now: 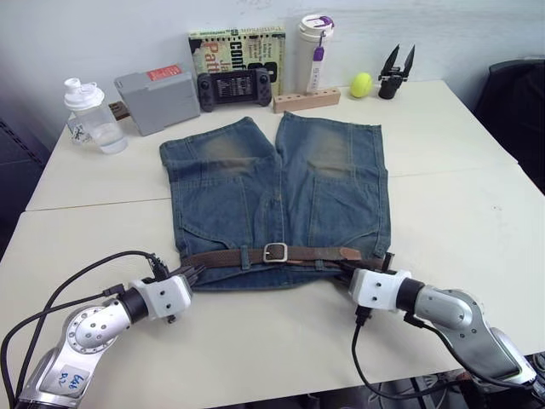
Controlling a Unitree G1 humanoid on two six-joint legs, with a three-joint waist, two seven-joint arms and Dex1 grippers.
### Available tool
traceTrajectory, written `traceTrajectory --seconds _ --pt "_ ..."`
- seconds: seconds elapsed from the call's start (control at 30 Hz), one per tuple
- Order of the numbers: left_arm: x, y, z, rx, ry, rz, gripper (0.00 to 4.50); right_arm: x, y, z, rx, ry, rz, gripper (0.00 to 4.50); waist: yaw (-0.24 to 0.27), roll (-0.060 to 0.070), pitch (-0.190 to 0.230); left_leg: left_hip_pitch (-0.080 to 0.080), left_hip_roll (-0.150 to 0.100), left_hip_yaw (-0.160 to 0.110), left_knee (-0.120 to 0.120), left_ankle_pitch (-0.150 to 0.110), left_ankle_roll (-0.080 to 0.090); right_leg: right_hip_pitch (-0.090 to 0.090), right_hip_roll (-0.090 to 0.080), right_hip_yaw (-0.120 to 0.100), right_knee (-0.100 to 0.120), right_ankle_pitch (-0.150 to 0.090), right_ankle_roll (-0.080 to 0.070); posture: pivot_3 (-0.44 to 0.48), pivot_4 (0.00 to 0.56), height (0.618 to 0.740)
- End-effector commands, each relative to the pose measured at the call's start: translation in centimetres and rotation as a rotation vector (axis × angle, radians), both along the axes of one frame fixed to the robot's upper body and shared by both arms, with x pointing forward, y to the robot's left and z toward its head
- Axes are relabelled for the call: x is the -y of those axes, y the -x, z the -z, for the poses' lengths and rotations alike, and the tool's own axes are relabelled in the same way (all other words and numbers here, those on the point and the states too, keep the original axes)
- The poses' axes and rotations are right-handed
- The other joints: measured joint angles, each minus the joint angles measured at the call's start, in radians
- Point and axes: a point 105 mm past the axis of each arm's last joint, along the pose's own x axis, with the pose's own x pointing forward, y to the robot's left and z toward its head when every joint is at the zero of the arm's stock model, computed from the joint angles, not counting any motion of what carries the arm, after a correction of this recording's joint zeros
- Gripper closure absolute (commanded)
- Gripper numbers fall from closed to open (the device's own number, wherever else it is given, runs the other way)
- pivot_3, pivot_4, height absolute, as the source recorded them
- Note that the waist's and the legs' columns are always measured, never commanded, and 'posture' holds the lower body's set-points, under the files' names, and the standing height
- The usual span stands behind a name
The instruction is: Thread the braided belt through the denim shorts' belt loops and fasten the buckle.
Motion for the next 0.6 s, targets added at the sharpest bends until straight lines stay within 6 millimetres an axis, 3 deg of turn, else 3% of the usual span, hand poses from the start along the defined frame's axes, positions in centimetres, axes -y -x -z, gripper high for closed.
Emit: traceTrajectory --seconds 0.03,0.2,0.37,0.6 --pt "-1.2 0.3 2.3 -0.100 0.016 -0.072 4.50 2.5 -0.9 0.0 0.046 0.083 0.061 4.07 0.001 0.000 0.000 0.000 0.000 0.000 0.000 0.000 0.000 0.000 0.000 0.000 0.000 0.000 0.000 0.000 0.150 0.720" --pt "1.0 0.9 1.1 -0.052 0.106 0.024 4.50 3.7 -1.9 -0.3 0.120 0.151 0.034 4.07 0.004 0.000 0.000 0.000 -0.002 0.000 0.001 0.000 0.001 0.001 -0.002 0.000 0.000 0.000 0.000 0.000 0.150 0.720" --pt "2.9 2.4 2.0 -0.072 0.075 0.133 4.50 5.8 -4.0 -0.6 0.185 0.247 0.020 4.07 0.001 0.000 0.000 0.000 -0.002 0.001 0.001 -0.001 0.002 0.001 -0.002 0.000 -0.001 0.000 0.001 0.000 0.150 0.720" --pt "3.5 2.2 2.4 -0.066 0.062 0.124 4.50 5.5 -4.6 -0.2 0.146 0.225 -0.021 4.07 0.002 0.001 0.000 0.000 -0.002 0.001 0.001 -0.001 0.002 0.002 -0.003 0.000 -0.001 0.000 0.001 0.000 0.150 0.720"
